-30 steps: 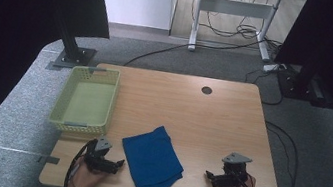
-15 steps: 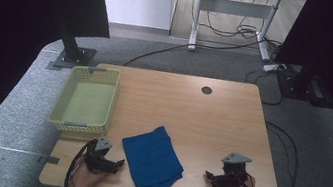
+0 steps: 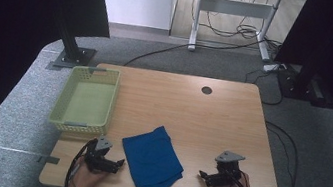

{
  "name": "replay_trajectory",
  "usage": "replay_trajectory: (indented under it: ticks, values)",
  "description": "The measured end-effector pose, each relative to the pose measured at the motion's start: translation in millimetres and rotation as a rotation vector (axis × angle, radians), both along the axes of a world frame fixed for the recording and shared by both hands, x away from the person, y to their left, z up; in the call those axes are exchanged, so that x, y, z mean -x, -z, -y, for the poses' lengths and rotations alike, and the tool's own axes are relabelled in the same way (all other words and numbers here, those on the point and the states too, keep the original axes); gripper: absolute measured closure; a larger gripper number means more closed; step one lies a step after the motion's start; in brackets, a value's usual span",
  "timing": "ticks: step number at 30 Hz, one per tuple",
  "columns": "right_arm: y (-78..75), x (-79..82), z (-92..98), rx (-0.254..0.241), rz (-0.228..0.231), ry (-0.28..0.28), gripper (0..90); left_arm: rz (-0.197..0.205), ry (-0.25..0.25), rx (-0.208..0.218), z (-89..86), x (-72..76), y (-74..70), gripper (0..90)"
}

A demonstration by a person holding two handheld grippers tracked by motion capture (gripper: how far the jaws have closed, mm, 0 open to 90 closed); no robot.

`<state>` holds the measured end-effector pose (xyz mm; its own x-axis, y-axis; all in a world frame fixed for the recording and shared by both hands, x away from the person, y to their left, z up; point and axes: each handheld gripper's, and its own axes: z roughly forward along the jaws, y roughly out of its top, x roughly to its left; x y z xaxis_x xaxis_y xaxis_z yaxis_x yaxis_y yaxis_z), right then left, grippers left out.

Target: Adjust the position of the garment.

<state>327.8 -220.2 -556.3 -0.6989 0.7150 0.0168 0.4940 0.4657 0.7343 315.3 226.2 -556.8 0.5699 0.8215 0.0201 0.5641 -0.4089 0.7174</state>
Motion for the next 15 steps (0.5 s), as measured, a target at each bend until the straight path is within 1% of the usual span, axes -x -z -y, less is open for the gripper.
replay_trajectory:
  ticks: [1, 3, 7, 8, 12, 13, 15]
  values:
    - [0.0, 0.0, 0.0, 0.000, 0.000, 0.000, 2.9, 0.000, 0.000, 0.000, 0.0, 0.0, 0.0, 1.9]
    - [-6.0, -1.6, -12.9, -0.024, 0.003, -0.047, 3.3, 0.000, -0.001, 0.000, 0.0, -0.1, 0.0, 1.9]
    - [-7.2, -1.7, -15.4, -0.028, 0.003, -0.054, 3.4, 0.000, -0.002, 0.000, 0.1, -0.1, 0.0, 1.9]
    - [-11.4, -2.4, -23.5, -0.035, 0.011, -0.079, 3.6, 0.000, -0.002, 0.000, 0.1, -0.2, 0.0, 1.9]
    - [-14.0, -2.7, -28.8, -0.041, 0.016, -0.097, 3.9, 0.000, -0.003, 0.000, 0.2, -0.2, 0.0, 1.9]
    - [-17.2, -2.8, -38.1, -0.049, 0.018, -0.129, 4.2, 0.000, -0.003, 0.000, 0.2, -0.2, 0.0, 1.9]
    - [-18.1, -2.8, -41.1, -0.051, 0.018, -0.139, 4.2, 0.000, -0.003, 0.000, 0.2, -0.2, 0.0, 1.9]
